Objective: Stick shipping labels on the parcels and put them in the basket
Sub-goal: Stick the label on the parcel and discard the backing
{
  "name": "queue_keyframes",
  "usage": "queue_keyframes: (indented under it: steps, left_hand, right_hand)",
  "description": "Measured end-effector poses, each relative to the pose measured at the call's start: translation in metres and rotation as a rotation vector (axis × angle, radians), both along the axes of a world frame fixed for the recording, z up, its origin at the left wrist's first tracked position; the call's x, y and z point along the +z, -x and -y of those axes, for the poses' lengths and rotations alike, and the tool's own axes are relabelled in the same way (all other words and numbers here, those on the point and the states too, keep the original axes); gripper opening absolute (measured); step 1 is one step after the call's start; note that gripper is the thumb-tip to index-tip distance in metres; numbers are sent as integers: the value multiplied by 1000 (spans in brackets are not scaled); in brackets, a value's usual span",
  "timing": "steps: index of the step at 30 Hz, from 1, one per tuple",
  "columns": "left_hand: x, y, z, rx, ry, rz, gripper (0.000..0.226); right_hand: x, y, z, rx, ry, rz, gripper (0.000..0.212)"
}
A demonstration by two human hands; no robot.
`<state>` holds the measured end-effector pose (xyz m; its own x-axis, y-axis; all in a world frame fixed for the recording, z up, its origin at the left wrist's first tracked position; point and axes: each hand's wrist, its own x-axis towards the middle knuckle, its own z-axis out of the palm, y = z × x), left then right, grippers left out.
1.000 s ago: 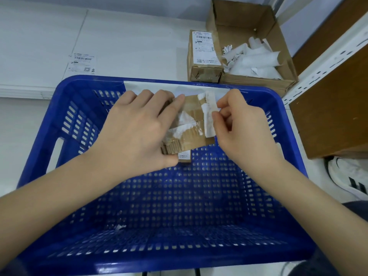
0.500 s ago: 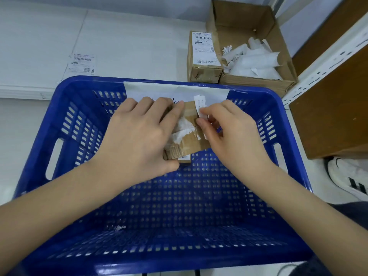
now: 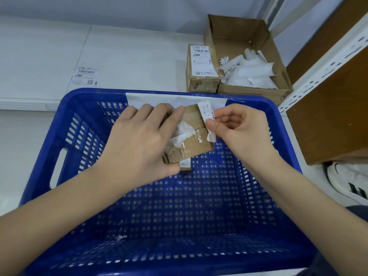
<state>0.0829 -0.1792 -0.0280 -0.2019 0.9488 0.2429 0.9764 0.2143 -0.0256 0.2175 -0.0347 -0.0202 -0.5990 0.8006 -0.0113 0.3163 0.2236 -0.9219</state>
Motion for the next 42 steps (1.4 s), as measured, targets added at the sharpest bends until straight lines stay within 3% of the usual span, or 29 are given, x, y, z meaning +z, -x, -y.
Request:
queue_keyframes:
  steps: [4,7,15,18,22,24,29,34,42]
  left_hand:
    - [1,3,0,15,-9,-12,86]
    - [0,3,-1,15,-18,-25,87]
    - [-3,3,-4,21,-33,-2,86]
    - [-3,6,-8,34,-25,-1,85]
    - [-2,8,-14,22,-11,-9,86]
    - [-1,8,-19,10,-9,-20,85]
    - [4,14,-31,-34,1,-14,88]
    - [6,24,-58,-84,56,-52,93]
    - [-8,35,-122,-119,138,19,94]
  right_hand:
    - [6,-1,-4,41,-19,-24,17]
    - [2,0,3,133,-130,66,14]
    - [-18,1,7,150,-1008,194,18]
    - [-21,2,10,190,-1189,285,24]
    - [-21,3,5,249,-1099,294,15]
    - [-16,1,-1,277,-1029,332,25]
    - [10,-5,-20,270,-648,385,33]
    - [24,-5,-47,142,-618,460,30]
    - [14,3,-161,-69,-562,591,30]
